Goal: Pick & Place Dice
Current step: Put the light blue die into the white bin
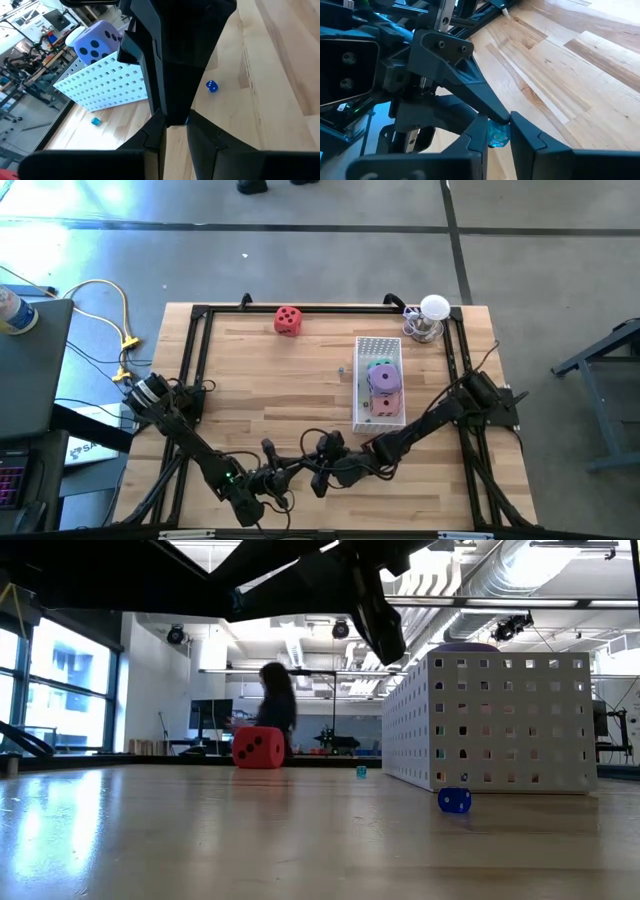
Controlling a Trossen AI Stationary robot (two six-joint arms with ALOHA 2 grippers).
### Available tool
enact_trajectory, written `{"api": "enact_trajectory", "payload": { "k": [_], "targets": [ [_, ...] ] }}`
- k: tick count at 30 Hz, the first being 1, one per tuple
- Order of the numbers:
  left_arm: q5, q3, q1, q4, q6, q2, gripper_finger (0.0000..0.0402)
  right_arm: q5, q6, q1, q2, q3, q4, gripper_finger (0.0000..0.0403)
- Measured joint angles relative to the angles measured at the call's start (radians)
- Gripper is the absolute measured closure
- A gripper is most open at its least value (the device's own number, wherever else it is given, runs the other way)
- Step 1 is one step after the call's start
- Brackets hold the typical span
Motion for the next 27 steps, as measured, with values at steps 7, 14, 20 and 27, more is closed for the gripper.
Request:
{"api": "enact_trajectory", "payload": {
  "k": [7, 14, 20, 27],
  "targets": [
    [0.000, 0.000, 0.000, 0.002, 0.000, 0.000, 0.0348, -0.003, -0.009, 0.000, 0.000, 0.000, 0.002, 0.0348],
    [-0.006, 0.000, 0.000, 0.000, 0.004, 0.000, 0.0348, -0.005, -0.018, 0.001, 0.000, 0.000, -0.005, 0.0362],
    [-0.005, 0.000, 0.003, 0.001, 0.006, 0.000, 0.0348, -0.009, -0.017, 0.002, 0.000, 0.000, -0.008, 0.0362],
    [-0.005, 0.000, 0.007, 0.004, 0.019, 0.000, 0.0327, -0.006, -0.017, 0.005, 0.000, 0.000, -0.012, 0.0363]
  ]
}}
